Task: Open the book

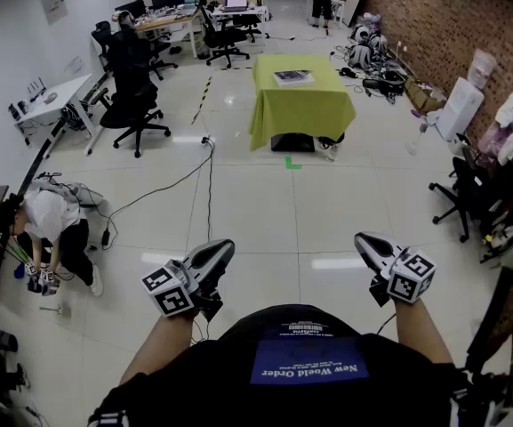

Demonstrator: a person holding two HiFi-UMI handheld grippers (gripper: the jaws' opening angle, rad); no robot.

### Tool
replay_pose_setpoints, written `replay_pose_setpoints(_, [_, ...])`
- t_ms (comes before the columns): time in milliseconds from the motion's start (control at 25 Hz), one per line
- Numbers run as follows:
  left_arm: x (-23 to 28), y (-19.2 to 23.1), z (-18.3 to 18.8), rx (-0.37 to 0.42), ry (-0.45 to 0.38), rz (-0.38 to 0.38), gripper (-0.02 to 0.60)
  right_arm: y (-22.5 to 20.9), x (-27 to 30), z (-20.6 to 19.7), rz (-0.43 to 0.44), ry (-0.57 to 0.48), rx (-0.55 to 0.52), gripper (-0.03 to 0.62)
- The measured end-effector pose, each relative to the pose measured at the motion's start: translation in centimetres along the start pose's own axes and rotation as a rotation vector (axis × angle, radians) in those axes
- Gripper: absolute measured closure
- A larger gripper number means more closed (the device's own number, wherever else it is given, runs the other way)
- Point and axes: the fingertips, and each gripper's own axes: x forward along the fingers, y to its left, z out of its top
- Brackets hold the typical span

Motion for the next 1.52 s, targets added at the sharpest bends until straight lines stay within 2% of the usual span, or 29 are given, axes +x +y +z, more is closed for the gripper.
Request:
replay_pose_setpoints(200, [1.9,2.9,0.7,-0.006,0.002,0.009,0.577,-2.5,1.7,-0.1,-0.002,0.013,0.019,0.608])
replay_pose_setpoints(400, [6.7,5.4,1.4,0.013,0.005,0.029,0.577,-8.0,2.8,0.8,0.014,-0.001,0.027,0.608])
replay_pose_setpoints(600, [14.7,8.0,2.3,0.049,-0.008,0.059,0.577,-15.7,4.2,2.7,0.072,-0.011,0.013,0.608])
replay_pose_setpoints(800, [24.2,9.1,2.9,0.081,-0.025,0.063,0.577,-24.3,4.6,5.9,0.128,0.004,-0.056,0.608])
replay_pose_setpoints(960, [29.3,11.0,2.9,0.055,-0.020,0.054,0.577,-29.8,5.7,8.4,0.120,-0.021,-0.066,0.608])
replay_pose_setpoints(1120, [32.5,13.7,3.4,0.044,0.002,0.054,0.577,-33.4,7.4,9.1,0.116,-0.020,-0.062,0.608])
replay_pose_setpoints(1280, [34.9,17.0,4.8,0.036,-0.001,0.022,0.577,-35.7,10.5,9.7,0.103,-0.003,-0.057,0.608])
replay_pose_setpoints(1520, [36.4,25.0,8.6,0.060,-0.005,-0.044,0.577,-38.5,17.9,12.6,0.062,-0.024,-0.106,0.608])
